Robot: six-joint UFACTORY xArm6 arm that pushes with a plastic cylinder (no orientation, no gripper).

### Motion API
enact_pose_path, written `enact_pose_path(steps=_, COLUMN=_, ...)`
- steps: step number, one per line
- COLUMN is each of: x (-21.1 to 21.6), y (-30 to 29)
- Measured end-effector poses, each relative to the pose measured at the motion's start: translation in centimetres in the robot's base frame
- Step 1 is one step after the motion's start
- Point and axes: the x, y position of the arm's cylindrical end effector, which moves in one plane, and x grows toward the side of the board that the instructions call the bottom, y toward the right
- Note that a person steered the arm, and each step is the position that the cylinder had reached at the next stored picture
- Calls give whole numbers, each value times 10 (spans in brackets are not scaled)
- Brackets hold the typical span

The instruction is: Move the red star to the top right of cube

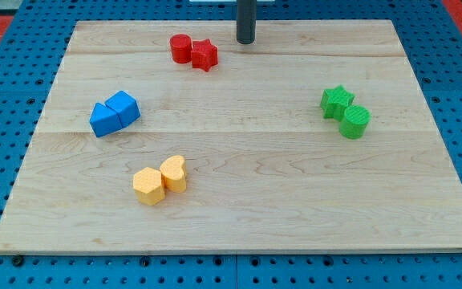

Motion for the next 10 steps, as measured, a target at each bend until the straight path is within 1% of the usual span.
enact_pose_path(steps=5, x=0, y=-4)
enact_pose_path(steps=7, x=5, y=-22)
enact_pose_path(steps=8, x=14, y=-39)
enact_pose_path(steps=9, x=25, y=-68)
enact_pose_path(steps=10, x=22, y=-72)
